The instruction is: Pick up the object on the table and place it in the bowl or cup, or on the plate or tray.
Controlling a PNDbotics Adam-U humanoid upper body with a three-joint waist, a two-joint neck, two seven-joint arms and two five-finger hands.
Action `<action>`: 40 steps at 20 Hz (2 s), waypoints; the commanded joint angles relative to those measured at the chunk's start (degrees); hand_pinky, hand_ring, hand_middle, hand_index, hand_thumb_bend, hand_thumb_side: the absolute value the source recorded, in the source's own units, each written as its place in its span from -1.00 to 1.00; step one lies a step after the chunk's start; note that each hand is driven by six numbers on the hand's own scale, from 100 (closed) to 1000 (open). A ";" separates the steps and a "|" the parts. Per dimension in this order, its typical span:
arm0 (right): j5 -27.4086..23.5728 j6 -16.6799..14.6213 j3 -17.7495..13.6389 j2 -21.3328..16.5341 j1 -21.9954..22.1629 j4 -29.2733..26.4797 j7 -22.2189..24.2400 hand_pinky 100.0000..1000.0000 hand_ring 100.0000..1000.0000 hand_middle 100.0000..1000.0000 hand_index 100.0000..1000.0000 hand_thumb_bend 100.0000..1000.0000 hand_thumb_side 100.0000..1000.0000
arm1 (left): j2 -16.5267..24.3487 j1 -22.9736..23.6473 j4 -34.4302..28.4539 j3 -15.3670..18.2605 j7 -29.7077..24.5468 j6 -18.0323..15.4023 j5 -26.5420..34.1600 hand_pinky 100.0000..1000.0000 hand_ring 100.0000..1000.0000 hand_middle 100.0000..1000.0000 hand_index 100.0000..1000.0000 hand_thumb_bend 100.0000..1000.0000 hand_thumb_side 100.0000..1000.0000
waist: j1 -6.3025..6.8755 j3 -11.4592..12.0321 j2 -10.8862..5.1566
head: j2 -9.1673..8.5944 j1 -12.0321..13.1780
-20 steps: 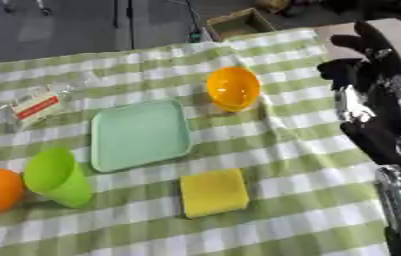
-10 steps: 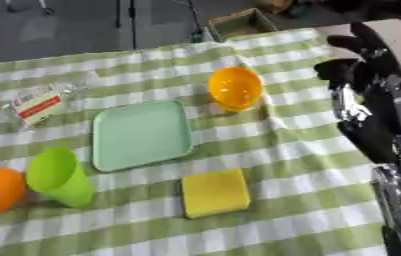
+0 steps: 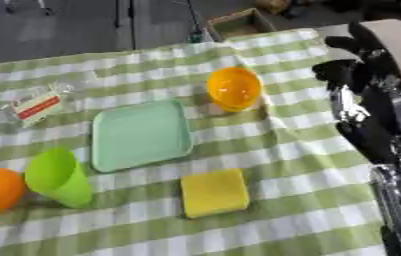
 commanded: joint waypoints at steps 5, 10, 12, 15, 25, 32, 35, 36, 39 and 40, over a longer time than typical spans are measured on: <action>-0.03 -0.29 -0.23 -1.10 -0.48 -1.42 0.04 0.33 0.32 0.63 1.00 -1.00 -0.12 | 1.09 -0.52 5.97 -0.31 -6.23 -0.97 -5.32 0.24 0.74 0.55 0.79 0.03 0.01 | -0.75 -0.02 -6.33 | -0.54 -0.06; -0.05 -0.40 -0.09 -1.10 -0.55 -1.42 0.18 0.33 0.32 0.63 1.00 -1.00 -0.12 | 0.77 -1.54 9.15 -0.26 -5.55 -0.61 -5.44 0.18 0.73 0.52 0.76 -0.01 -0.03 | -0.93 -0.07 -6.19 | -0.66 -0.12; -0.05 -0.43 -0.08 -1.07 -0.56 -1.42 0.21 0.33 0.32 0.63 1.00 -1.00 -0.12 | 0.65 -2.13 10.23 -0.53 -3.24 -0.95 -4.35 0.15 0.71 0.50 0.73 0.00 -0.02 | -0.97 -0.25 -6.13 | -0.70 -0.16; -0.02 -0.43 -0.10 -1.04 -0.57 -1.42 0.20 0.33 0.32 0.63 1.00 -1.00 -0.11 | 0.74 -2.96 11.43 -1.11 -0.24 -1.78 -2.89 -0.26 0.44 0.20 0.49 -0.46 -0.71 | -0.99 -0.43 -6.02 | -0.72 -0.19; 0.04 -0.46 -0.13 -1.09 -0.56 -1.42 0.09 0.34 0.32 0.63 1.00 -1.00 -0.11 | 1.92 -5.61 7.24 -1.27 11.55 1.34 8.72 -0.81 -0.04 -0.31 -0.23 -1.00 -0.77 | -1.13 -0.68 -6.01 | -0.60 -0.15; 0.01 -0.34 -0.03 -1.17 -0.37 -1.42 0.15 0.34 0.32 0.64 1.00 -1.00 -0.11 | 9.26 -11.20 -3.40 -1.02 8.58 4.70 14.33 -0.68 -0.08 -0.28 -0.18 -1.00 -0.88 | -1.02 -0.74 -6.52 | -0.35 0.04; -0.08 -0.31 0.09 -1.19 -0.32 -1.42 0.24 0.34 0.32 0.64 1.00 -1.00 -0.11 | 12.64 -15.04 -4.74 -2.48 7.10 4.33 16.63 -0.65 -0.09 -0.27 -0.15 -1.00 -0.96 | -1.01 -0.89 -6.68 | -0.22 0.19; -0.10 -0.30 0.10 -1.19 -0.32 -1.42 0.26 0.34 0.32 0.64 1.00 -1.00 -0.11 | 13.15 -15.64 -4.83 -2.67 6.83 4.24 17.18 -0.65 -0.09 -0.27 -0.15 -1.00 -0.96 | -1.02 -0.90 -6.69 | -0.20 0.19; -0.38 -0.35 0.63 -1.20 -0.62 -1.42 0.68 0.34 0.32 0.64 1.00 -1.00 -0.12 | 17.35 -21.20 -2.68 -7.75 1.78 1.34 21.61 -0.65 -0.01 -0.23 -0.11 -1.00 -0.99 | -0.90 -2.23 -7.03 | -0.26 0.83; -0.54 -0.34 0.85 -1.22 -0.76 -1.42 0.88 0.34 0.32 0.64 1.00 -1.00 -0.12 | 18.94 -23.52 -0.99 -9.81 -0.92 -0.23 24.08 -0.64 0.00 -0.22 -0.10 -1.00 -1.00 | -0.84 -2.90 -7.14 | -0.30 1.09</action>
